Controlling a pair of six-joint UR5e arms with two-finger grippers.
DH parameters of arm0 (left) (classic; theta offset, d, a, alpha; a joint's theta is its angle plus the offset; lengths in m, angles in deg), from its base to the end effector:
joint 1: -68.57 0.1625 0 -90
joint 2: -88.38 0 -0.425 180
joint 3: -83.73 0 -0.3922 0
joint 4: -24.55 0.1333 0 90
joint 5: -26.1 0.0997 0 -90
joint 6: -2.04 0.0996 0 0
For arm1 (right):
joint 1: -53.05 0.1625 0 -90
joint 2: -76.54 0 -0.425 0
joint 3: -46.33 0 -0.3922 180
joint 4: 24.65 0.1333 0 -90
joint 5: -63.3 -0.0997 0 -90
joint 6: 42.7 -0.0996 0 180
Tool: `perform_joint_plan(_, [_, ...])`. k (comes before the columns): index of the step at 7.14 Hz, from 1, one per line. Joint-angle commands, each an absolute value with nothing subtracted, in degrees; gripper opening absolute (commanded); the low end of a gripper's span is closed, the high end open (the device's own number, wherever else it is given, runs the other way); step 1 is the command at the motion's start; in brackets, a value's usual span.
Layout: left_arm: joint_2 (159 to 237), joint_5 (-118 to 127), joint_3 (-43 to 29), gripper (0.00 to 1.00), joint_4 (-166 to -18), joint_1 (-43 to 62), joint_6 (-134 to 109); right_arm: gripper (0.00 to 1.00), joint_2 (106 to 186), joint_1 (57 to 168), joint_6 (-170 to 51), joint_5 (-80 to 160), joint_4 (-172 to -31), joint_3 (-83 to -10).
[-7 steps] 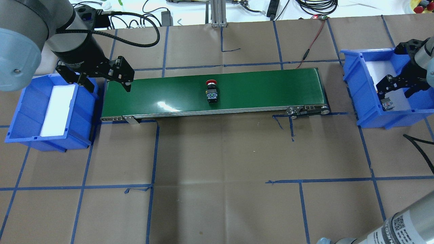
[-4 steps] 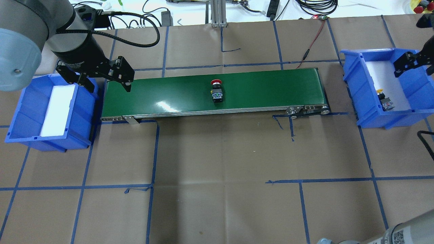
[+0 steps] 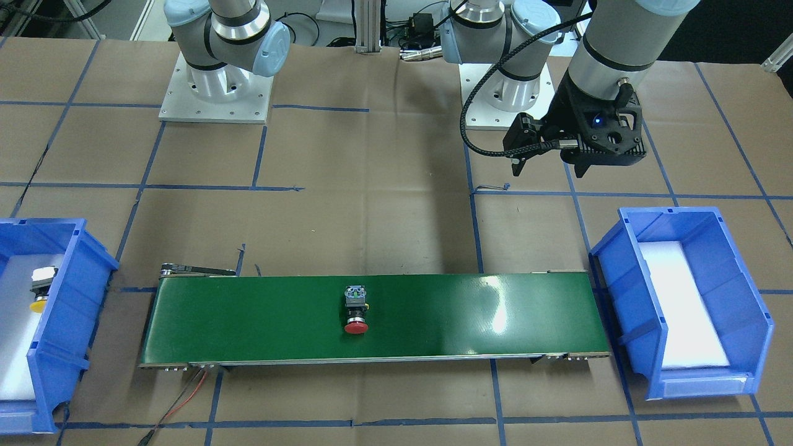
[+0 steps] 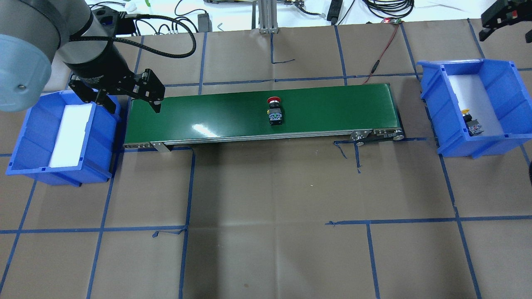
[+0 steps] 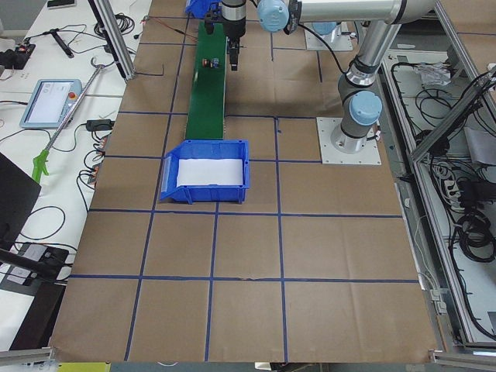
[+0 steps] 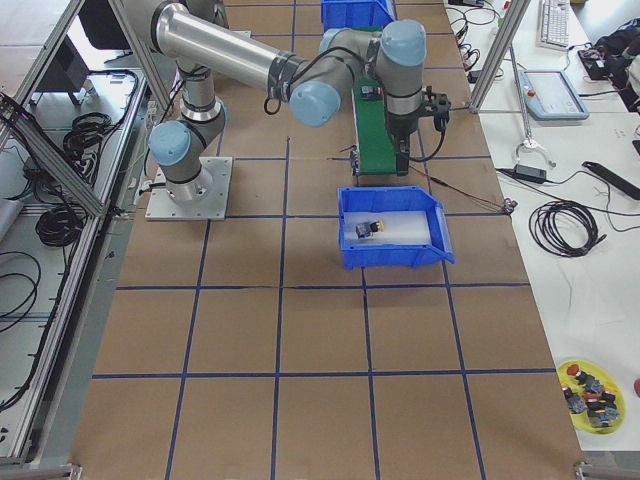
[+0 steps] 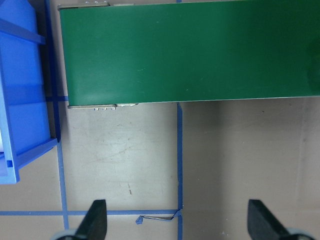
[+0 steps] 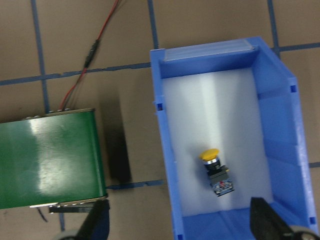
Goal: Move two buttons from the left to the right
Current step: 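Move the right gripper back over the belt above the red button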
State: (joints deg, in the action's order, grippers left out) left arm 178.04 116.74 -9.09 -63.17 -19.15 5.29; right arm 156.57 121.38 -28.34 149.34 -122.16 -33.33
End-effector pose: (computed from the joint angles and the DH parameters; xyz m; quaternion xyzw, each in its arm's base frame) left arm -0.1126 -0.4935 0.4706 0.0085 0.9999 0.0020 0.0055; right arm -0.0832 -0.5891 0.4989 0.0612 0.9952 -0.0760 0.0115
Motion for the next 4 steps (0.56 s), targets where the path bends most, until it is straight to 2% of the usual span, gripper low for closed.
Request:
perform_joint_plan(1, [178.1, 116.7, -9.1, 1.0, -63.2, -19.1, 5.3, 0.99, 158.9, 130.8, -39.8, 149.7, -118.3, -33.4])
perform_joint_plan(4, [178.1, 116.7, -9.1, 1.0, -63.2, -19.1, 5.3, 0.99, 158.9, 141.2, -41.5, 158.4, -119.5, -35.7])
